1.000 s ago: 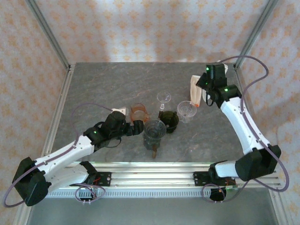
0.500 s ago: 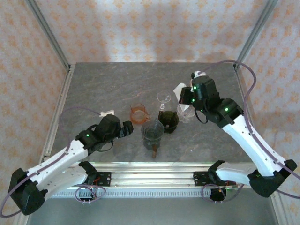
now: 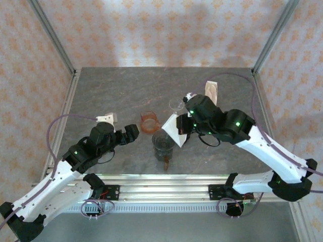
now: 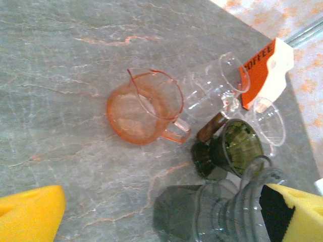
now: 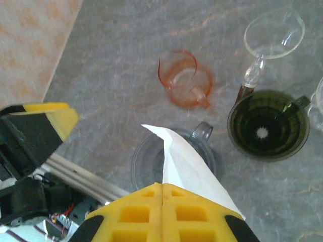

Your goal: Place the coffee filter in the dripper

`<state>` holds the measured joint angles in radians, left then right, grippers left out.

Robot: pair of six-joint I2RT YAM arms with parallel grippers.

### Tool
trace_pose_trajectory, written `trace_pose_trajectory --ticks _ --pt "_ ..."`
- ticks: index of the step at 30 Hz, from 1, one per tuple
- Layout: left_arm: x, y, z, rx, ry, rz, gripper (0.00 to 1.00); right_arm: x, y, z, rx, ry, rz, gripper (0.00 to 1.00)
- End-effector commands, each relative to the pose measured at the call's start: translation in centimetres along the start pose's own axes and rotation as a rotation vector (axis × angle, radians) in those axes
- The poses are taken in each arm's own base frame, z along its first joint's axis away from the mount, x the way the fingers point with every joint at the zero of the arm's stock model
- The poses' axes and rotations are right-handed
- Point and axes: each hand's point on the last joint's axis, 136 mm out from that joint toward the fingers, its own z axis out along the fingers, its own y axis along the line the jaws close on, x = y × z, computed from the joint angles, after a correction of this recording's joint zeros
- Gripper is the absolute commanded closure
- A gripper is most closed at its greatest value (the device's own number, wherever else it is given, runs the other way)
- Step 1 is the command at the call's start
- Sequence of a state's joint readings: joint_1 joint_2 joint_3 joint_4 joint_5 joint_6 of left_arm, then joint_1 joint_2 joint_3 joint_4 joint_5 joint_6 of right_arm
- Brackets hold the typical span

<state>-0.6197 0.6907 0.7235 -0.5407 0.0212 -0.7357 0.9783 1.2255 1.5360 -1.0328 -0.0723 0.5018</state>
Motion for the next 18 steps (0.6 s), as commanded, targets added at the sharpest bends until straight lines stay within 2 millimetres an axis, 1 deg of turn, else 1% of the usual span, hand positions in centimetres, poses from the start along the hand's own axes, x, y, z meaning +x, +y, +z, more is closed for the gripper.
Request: trace_pose_trajectory --ticks 1,7,10,13,18 --pt "0.6 -0.6 -0.2 0.031 0.043 -0.011 0.00 1.2 -0.1 0.6 0.056 0.083 0.031 1.00" --pt "0.9 -1.3 -0.2 0.073 0.063 -0.013 0.00 1.1 0.9 2.4 0.115 0.149 0.010 1.00" --pt "1.0 -1.7 -0.3 0.097 0.069 -0.018 0.00 1.1 1.8 3.7 0.113 0.177 0.001 1.00" --pt "1.1 -2.1 -0.4 0.119 0.075 -0.021 0.00 1.3 2.7 5.1 0.115 0.208 -0.011 1.00" --pt "1.4 -2.6 -0.4 0.149 0.092 -0.038 0.00 2.3 3.9 7.8 0.109 0.263 -0.035 1.00"
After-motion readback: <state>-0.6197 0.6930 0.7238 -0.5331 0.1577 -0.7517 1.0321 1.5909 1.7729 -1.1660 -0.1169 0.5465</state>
